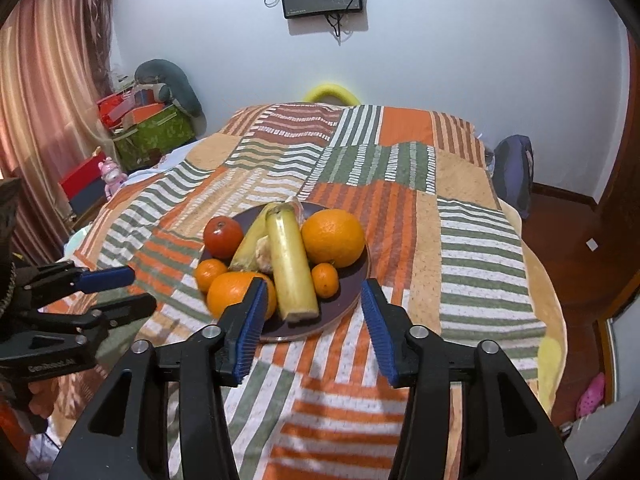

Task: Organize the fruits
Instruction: 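Move the left tool to a dark red grape while the right tool approaches another grape, then grasp the grape with the left tool while the right tool grasps the other grape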

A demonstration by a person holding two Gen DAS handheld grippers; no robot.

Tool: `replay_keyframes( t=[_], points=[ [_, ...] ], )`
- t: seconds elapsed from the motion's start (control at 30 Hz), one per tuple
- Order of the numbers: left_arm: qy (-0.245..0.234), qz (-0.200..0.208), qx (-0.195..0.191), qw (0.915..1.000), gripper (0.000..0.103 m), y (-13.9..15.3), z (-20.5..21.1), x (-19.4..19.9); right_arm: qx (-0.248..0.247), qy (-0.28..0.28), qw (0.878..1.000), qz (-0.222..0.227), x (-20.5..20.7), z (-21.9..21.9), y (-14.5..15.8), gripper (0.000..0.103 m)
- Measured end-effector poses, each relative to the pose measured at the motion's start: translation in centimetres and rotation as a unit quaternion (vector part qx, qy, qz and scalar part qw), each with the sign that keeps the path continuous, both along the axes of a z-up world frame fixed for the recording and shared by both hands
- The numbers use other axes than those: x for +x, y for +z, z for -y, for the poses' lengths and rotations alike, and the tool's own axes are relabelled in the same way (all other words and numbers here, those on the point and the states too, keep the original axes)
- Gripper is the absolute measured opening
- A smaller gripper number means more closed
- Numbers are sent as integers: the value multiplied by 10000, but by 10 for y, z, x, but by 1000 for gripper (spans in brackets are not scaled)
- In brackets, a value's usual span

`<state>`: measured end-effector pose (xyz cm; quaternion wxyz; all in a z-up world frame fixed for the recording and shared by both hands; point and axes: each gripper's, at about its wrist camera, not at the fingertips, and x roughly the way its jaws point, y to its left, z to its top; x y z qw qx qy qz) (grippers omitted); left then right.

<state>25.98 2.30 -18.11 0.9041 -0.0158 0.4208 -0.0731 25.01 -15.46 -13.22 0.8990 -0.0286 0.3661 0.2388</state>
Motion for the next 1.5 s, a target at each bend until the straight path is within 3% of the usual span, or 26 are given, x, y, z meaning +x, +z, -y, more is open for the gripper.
replay_keyframes(
  t=[0.17,0.47,0.53,0.63,0.73,0.93,1.17,1.37,1.5],
  points=[
    [-31,-233,20,9997,48,-19,8,-10,-60,-11,10000,-19,-14,4,-4,48],
    [-219,-795,-162,9965,48,-60,16,-14,-220,-14,9988,-433,-27,6,-35,48],
    [-208,-827,-152,9962,46,-65,16,-12,-235,6,9985,-504,-28,5,-40,48],
    [-205,-891,-193,9956,34,-72,16,-8,-245,52,9980,-585,-28,2,-46,48],
    [-174,-851,-217,9960,27,-75,16,-6,-214,143,9974,-673,-27,-3,-51,48],
    [-199,-751,-192,9968,25,-73,16,-9,-288,359,9959,-779,-23,-23,-62,48],
    [148,-546,-314,9979,25,-59,-16,-13,-267,652,9939,-845,-14,-54,-71,48],
    [344,-436,-467,9974,25,-55,-40,-17,-285,724,9911,-1082,-2,-71,-83,37],
    [391,-433,-554,9968,25,-57,-48,-17,-416,736,9905,-1089,-3,-79,-88,37]
  ],
)
